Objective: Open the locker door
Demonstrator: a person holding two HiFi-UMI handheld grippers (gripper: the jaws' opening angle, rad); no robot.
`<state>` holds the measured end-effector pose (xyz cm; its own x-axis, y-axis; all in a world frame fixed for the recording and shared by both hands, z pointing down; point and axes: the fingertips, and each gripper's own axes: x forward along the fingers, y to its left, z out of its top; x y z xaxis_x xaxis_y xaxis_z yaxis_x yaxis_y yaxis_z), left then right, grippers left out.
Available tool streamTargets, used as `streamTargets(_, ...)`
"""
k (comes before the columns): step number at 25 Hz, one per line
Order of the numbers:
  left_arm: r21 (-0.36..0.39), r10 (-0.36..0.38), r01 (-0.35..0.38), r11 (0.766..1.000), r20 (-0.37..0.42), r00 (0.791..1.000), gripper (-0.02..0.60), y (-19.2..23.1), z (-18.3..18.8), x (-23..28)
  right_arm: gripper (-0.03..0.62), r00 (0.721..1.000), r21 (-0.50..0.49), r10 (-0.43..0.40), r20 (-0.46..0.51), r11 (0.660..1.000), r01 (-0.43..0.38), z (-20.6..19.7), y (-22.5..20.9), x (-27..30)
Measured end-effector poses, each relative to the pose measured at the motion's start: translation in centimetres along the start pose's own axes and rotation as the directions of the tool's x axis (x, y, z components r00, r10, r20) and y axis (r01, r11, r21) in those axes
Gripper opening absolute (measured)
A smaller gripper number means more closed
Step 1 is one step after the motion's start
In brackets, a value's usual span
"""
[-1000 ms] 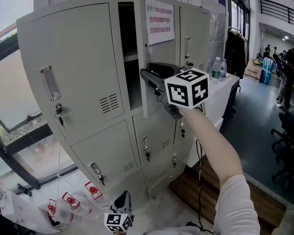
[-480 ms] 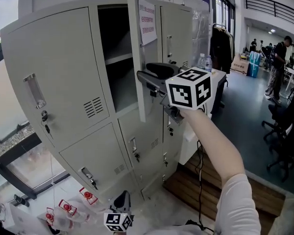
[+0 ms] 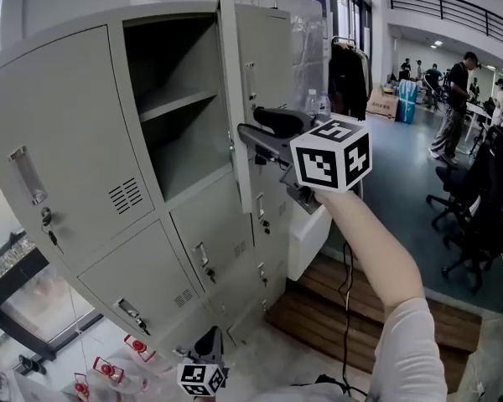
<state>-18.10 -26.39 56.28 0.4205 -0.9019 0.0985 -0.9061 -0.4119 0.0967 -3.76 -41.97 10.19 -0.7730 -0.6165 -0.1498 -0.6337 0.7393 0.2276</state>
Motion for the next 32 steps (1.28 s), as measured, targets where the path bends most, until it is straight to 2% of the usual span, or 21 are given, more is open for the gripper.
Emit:
streamTargets(10,0.010,-0.075,0.075,0.997,-0.011,0.997,0.003,-3.1,0.1,2.7,0.156,0.990,0.007,-0.135,-0.030,0.991,0.135,-0.6,-5.4,-5.0)
streamTargets(13,0.014,-0.090,0.090,0.996,-0.015,0.996,0.003,-3.8,0.0,3.3,0.109,0.979,-0.011,-0.200,-0.041,0.980,0.200,-0.9,-7.0,-6.3)
streamTargets(16,0.019,-0.104,0.104,0.994,-0.018,0.994,0.003,-4.3,0.0,4.0,0.018,0.949,-0.066,-0.312,-0.043,0.949,0.309,-1.0,-9.3,-7.6)
streamTargets(18,0.021,-0.113,0.113,0.993,-0.019,0.993,0.002,-4.6,0.1,4.2,0.018,0.936,-0.062,-0.349,-0.034,0.936,0.347,-1.1,-10.4,-8.4)
streamTargets(25,0.021,-0.126,0.126,0.992,-0.021,0.992,0.003,-4.9,0.0,4.7,0.015,0.931,0.014,-0.364,-0.040,0.931,0.365,-2.3,-11.9,-9.5)
streamTargets(32,0.022,-0.115,0.116,0.993,-0.024,0.993,0.002,-4.4,0.1,4.6,0.015,0.929,0.098,-0.366,-0.058,0.924,0.370,-6.5,-11.5,-9.2)
